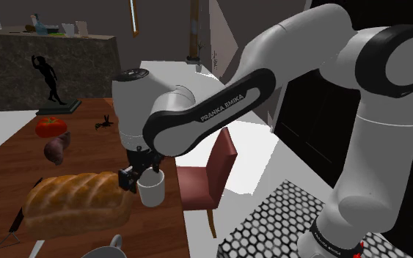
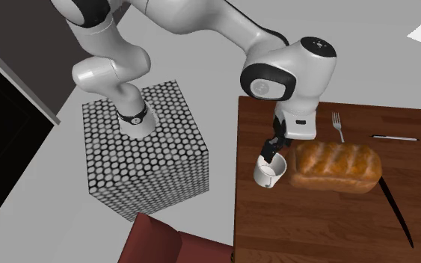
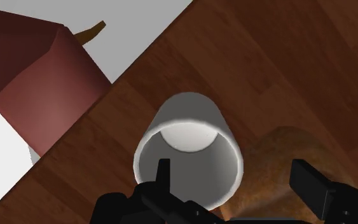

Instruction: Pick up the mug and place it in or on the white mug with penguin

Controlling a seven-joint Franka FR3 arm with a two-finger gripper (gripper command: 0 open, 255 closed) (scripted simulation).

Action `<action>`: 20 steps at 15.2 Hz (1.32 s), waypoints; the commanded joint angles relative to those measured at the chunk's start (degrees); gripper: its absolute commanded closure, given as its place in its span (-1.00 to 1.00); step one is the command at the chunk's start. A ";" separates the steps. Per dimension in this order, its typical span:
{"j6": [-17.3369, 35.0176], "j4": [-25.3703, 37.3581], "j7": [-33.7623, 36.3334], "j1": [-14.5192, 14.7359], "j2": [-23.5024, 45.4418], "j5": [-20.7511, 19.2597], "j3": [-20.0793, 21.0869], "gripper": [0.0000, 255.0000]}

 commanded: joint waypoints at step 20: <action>4.13 0.57 4.09 2.41 6.54 -5.62 -1.73 1.00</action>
